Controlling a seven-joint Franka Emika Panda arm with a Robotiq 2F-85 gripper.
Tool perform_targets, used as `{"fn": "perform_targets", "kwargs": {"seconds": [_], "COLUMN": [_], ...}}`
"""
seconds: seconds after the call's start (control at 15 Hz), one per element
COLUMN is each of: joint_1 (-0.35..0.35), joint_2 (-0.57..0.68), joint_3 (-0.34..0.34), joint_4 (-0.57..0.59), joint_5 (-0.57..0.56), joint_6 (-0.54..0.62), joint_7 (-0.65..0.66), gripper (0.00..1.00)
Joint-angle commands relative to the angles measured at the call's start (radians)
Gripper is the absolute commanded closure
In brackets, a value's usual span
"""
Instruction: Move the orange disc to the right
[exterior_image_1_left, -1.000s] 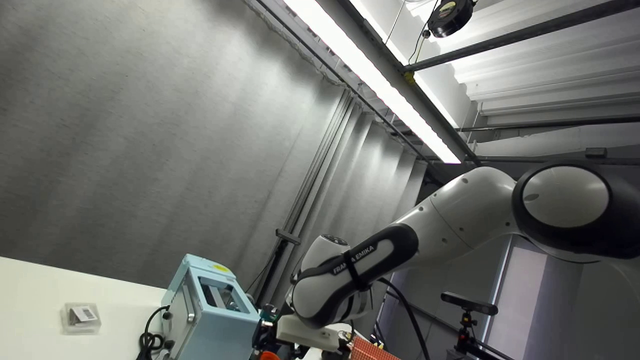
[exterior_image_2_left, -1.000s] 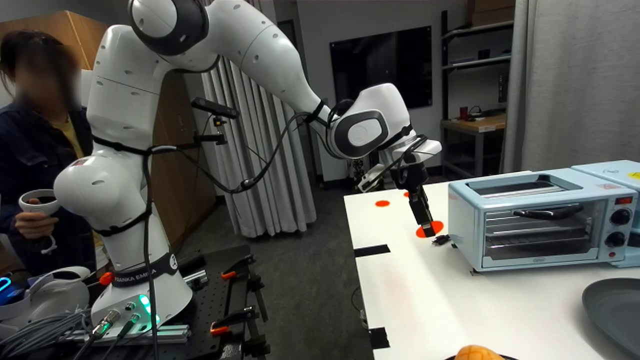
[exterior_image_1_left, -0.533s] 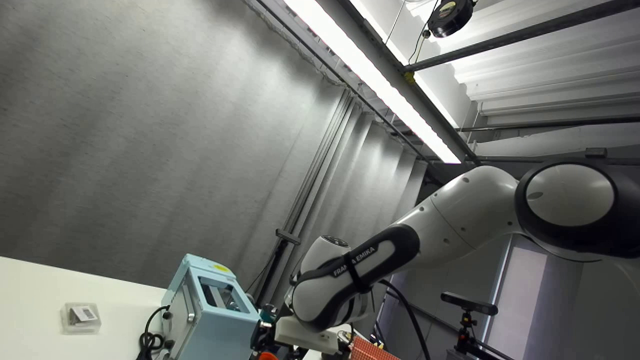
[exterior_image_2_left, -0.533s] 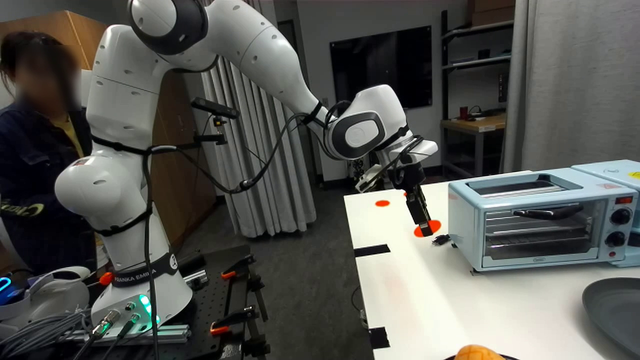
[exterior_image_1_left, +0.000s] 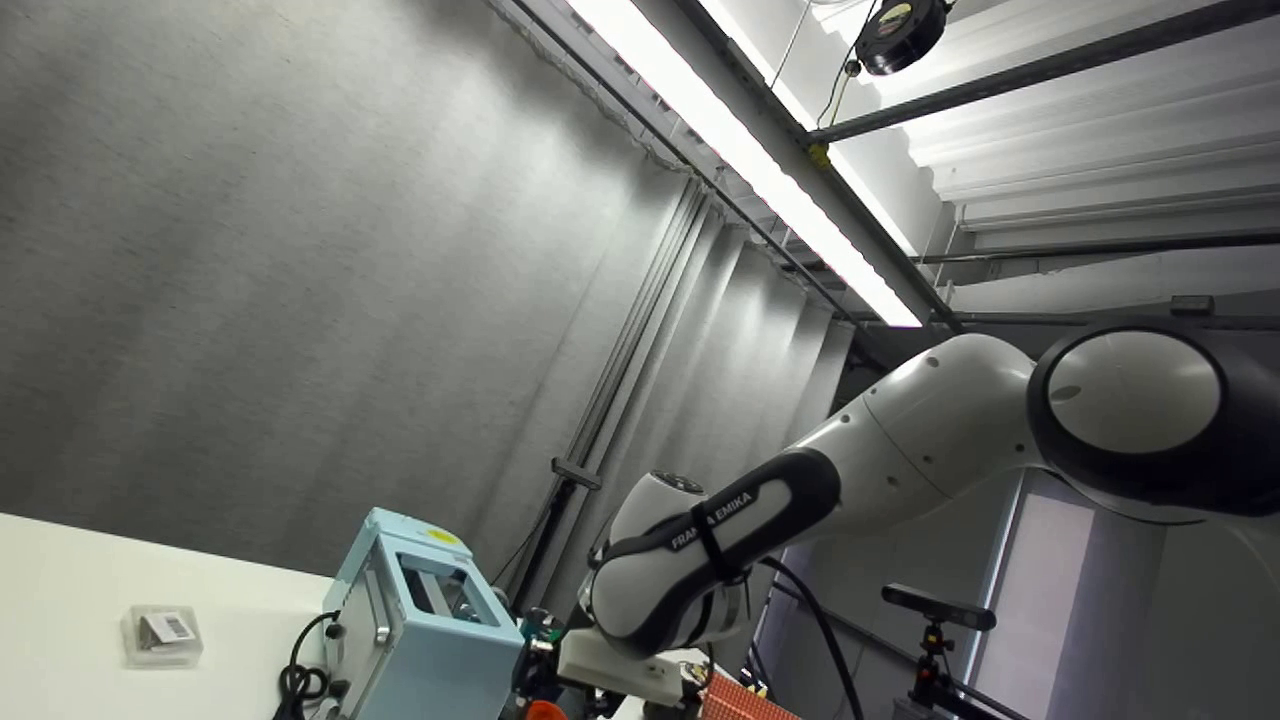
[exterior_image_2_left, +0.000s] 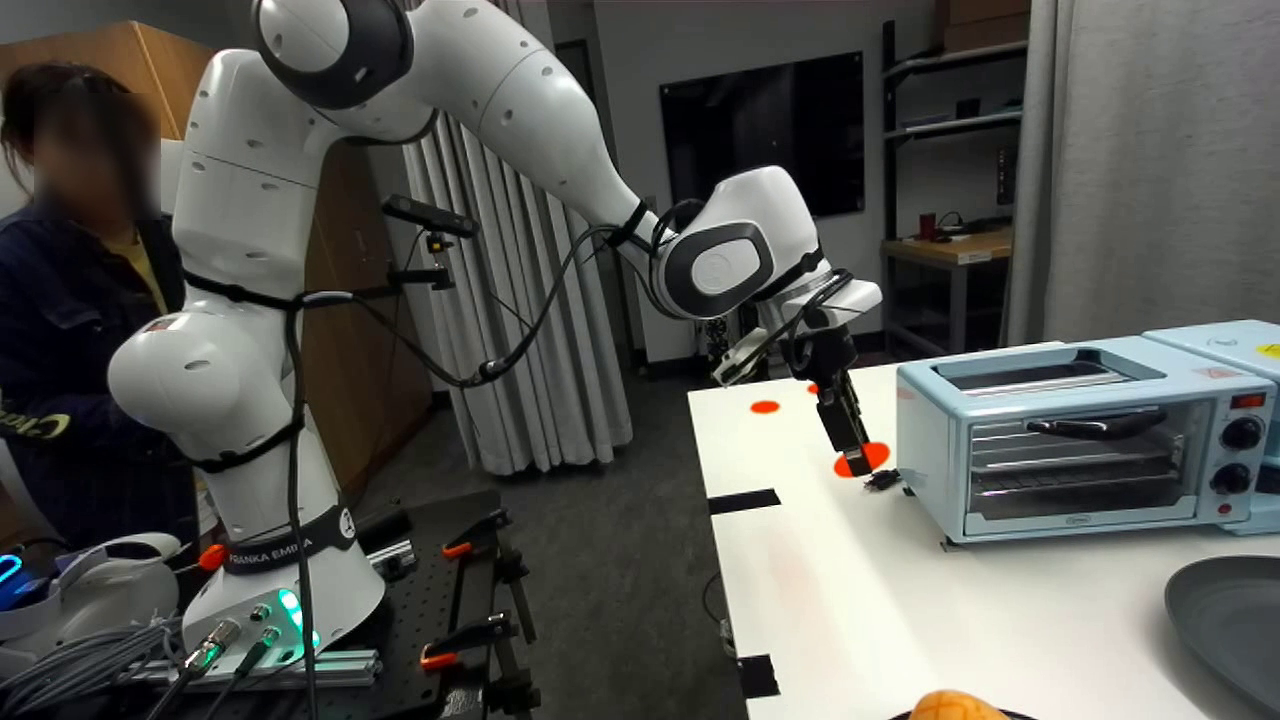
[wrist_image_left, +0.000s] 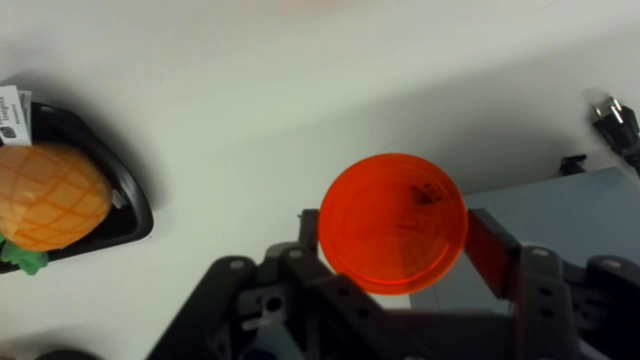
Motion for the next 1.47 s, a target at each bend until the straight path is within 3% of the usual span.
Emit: {"fn": "perform_targets", "kwargs": {"seconds": [0.0, 0.47, 0.93, 1.4], "joint_1": [-0.037, -0.111, -0.21, -0.258], "joint_2": [-0.045, -0.108, -0.098, -0.074], "joint_3": [-0.025, -0.098, -0.07, -0.111], "joint_4": [-0.022, -0.055, -0.02, 0.007], "joint_5": [0.033, 0.072, 0.185, 0.217], "joint_6": [0.02, 0.039, 0.052, 0.091], "joint_7": [0.021, 0.099, 0.102, 0.137], "gripper": [0.51, 0.51, 0.51, 0.51]}}
